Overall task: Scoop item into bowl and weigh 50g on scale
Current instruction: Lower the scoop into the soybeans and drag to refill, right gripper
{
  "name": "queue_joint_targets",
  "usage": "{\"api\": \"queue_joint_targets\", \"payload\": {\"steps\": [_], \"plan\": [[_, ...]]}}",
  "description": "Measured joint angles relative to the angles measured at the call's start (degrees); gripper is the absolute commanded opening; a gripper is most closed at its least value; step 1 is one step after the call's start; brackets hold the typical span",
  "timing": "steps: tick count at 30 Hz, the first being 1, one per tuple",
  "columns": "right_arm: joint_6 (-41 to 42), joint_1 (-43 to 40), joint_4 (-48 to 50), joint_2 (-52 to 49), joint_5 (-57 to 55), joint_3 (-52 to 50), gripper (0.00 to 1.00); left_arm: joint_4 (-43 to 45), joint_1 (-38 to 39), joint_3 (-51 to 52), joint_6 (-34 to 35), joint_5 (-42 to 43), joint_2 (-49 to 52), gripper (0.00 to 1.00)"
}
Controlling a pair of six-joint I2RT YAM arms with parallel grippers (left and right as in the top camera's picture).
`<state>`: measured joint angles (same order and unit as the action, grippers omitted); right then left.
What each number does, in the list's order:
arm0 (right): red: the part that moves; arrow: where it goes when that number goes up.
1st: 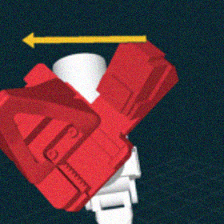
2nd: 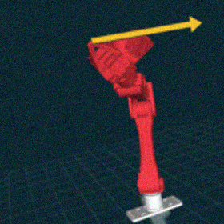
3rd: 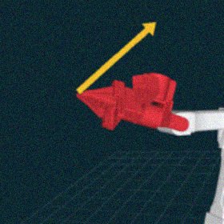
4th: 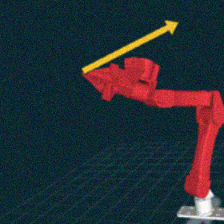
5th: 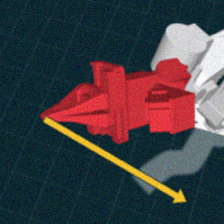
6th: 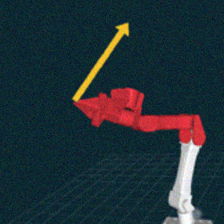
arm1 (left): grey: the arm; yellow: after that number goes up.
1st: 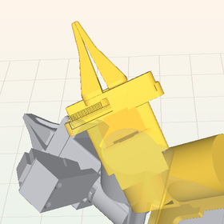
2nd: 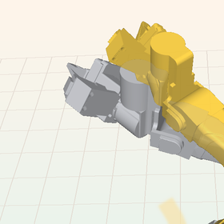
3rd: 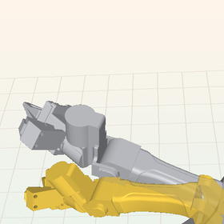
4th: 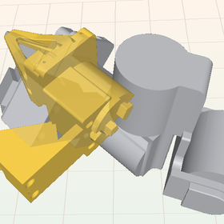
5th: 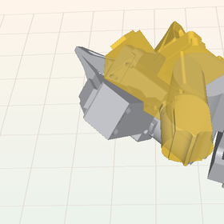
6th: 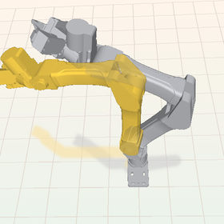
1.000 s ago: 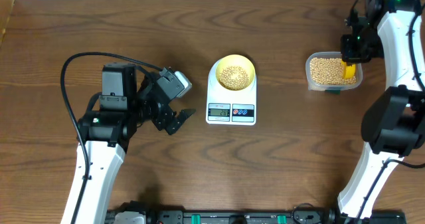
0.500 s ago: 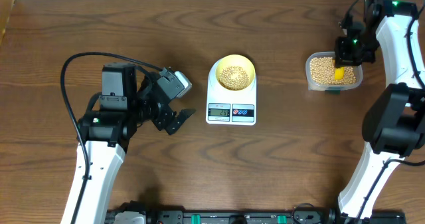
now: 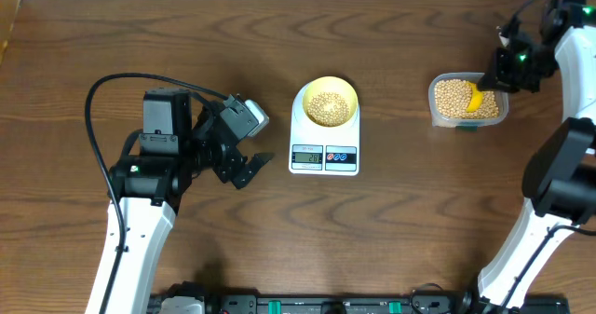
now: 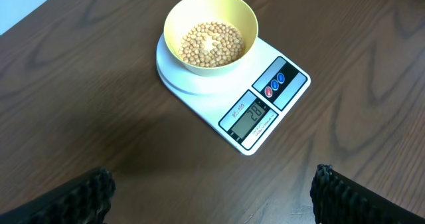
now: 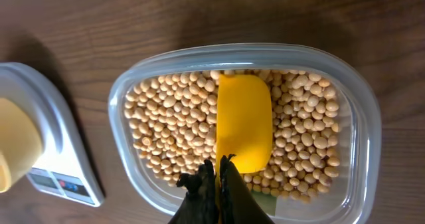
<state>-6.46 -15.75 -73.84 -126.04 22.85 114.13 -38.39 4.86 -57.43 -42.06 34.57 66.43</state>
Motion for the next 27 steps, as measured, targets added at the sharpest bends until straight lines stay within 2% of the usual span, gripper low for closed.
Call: {"api": "queue_joint_targets", "payload": {"steps": [27], "plan": [[-3.48,-12.13,-2.21,0.00,16.41,0.00,0.01,0.00,0.00,0.00,0.02,0.00,0.00,0.96]]}}
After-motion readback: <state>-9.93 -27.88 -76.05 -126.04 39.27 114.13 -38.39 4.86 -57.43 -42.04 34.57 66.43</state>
